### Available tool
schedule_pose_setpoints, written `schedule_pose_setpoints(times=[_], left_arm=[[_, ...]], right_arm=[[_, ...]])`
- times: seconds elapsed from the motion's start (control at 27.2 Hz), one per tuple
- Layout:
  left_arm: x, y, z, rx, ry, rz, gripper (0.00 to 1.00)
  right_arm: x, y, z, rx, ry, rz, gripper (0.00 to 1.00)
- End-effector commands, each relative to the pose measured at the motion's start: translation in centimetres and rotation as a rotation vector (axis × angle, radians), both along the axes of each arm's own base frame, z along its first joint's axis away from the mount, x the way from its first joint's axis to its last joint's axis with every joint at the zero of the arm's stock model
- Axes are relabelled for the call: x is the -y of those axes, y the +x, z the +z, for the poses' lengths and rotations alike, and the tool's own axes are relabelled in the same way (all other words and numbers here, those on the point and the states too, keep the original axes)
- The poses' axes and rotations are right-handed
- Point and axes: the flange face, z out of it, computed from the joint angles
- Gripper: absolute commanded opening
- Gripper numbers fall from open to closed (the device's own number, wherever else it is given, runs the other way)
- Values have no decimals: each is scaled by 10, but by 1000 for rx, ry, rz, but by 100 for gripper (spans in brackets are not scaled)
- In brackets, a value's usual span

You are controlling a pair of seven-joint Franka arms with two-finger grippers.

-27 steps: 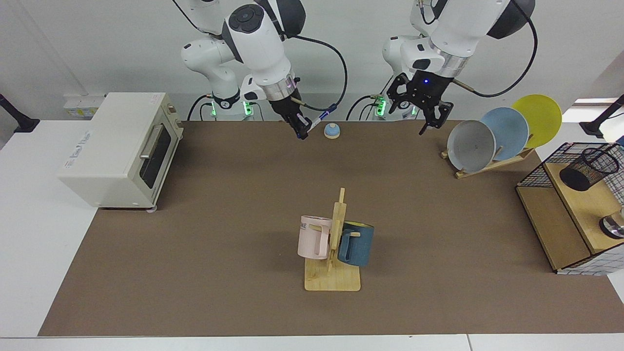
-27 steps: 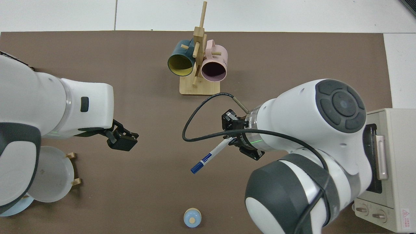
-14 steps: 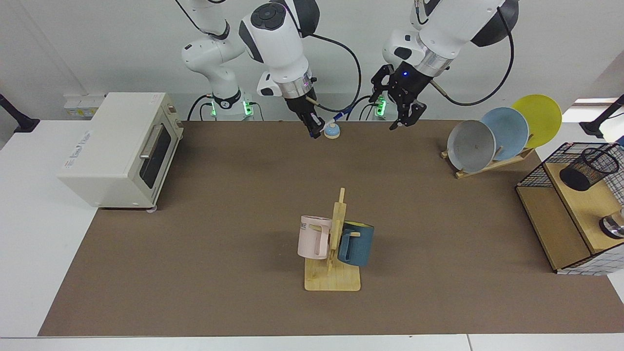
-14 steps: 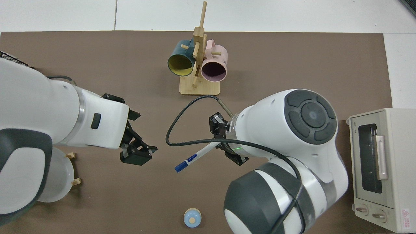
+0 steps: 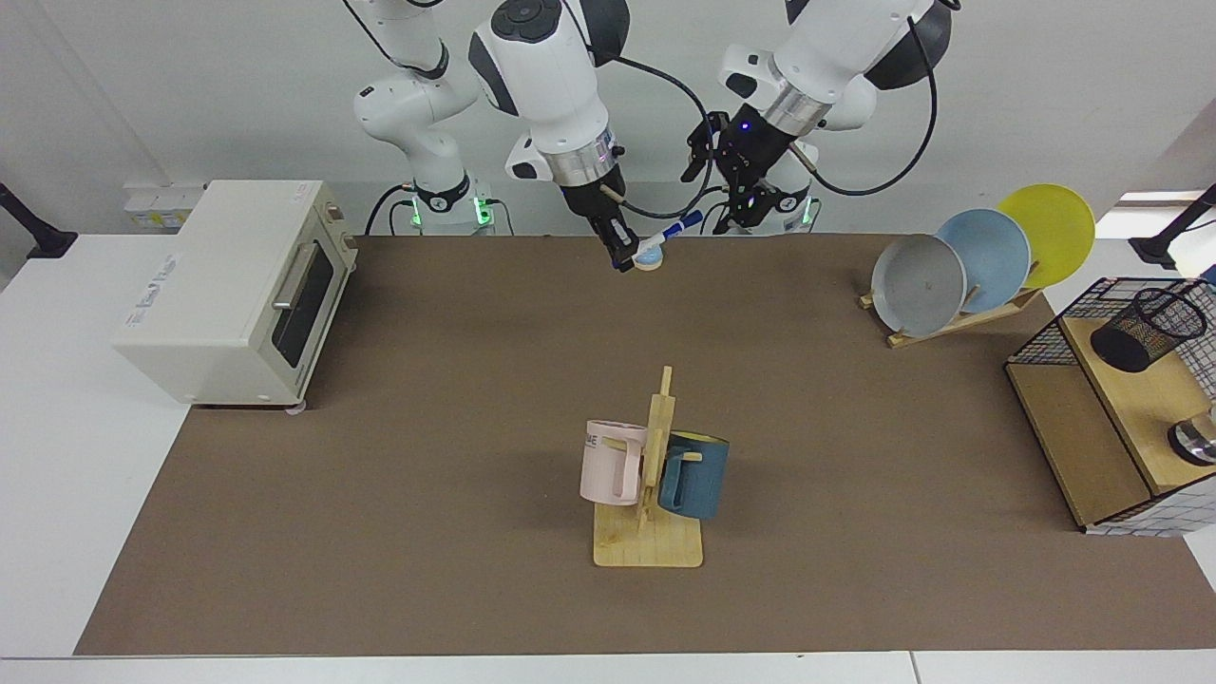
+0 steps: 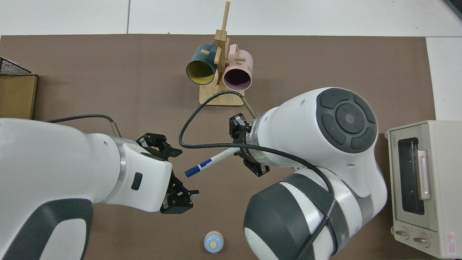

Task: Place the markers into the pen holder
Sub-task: 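Bring the marker to the middle while the left gripper reaches toward it, then close the left gripper on the marker while the right gripper holds it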

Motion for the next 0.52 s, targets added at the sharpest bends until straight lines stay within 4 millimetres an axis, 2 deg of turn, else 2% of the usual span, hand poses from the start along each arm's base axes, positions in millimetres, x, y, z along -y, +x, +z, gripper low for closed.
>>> schedule_pose_setpoints(times=[0.0,0.15,0.22,0.37,0.48], left_arm=[[15,-16,-19,41,-22,-27,100],[25,-14,-37,50,-24,-26,100],[25,-12,-38,51,-24,-28,99],[25,-12,-37,55,-28,-24,81],[25,-11,-38,54,-28,-21,57]], right_arm=[[-2,4,3,-3,-7,-28,0],[-2,3,3,-5,-7,-28,0],[-2,3,3,-5,-7,-28,0],[-3,3,2,-6,-7,-24,0],[-1,2,2,-11,-11,-19,0]])
